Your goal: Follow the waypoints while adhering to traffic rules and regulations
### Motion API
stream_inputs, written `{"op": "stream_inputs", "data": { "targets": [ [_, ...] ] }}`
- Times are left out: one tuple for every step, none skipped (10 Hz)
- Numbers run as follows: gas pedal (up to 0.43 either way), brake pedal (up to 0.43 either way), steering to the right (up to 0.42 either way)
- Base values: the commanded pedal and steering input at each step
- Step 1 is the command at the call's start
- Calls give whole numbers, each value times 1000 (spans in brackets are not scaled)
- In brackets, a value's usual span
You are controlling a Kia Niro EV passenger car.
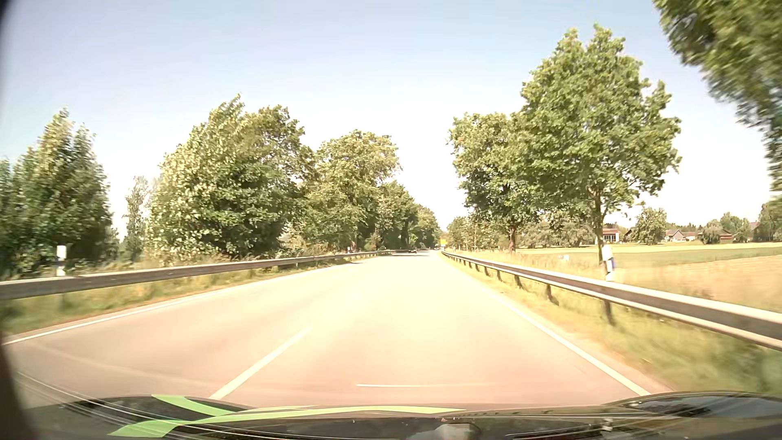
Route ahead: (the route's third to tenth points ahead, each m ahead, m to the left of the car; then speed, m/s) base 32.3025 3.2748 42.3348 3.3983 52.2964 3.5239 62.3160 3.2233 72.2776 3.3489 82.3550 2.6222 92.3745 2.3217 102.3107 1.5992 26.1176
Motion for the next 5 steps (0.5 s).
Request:
{"op": "stream_inputs", "data": {
  "targets": [
    [209,0,1],
    [209,0,0],
    [209,0,-1],
    [197,0,-2],
    [197,0,-2]
  ]
}}
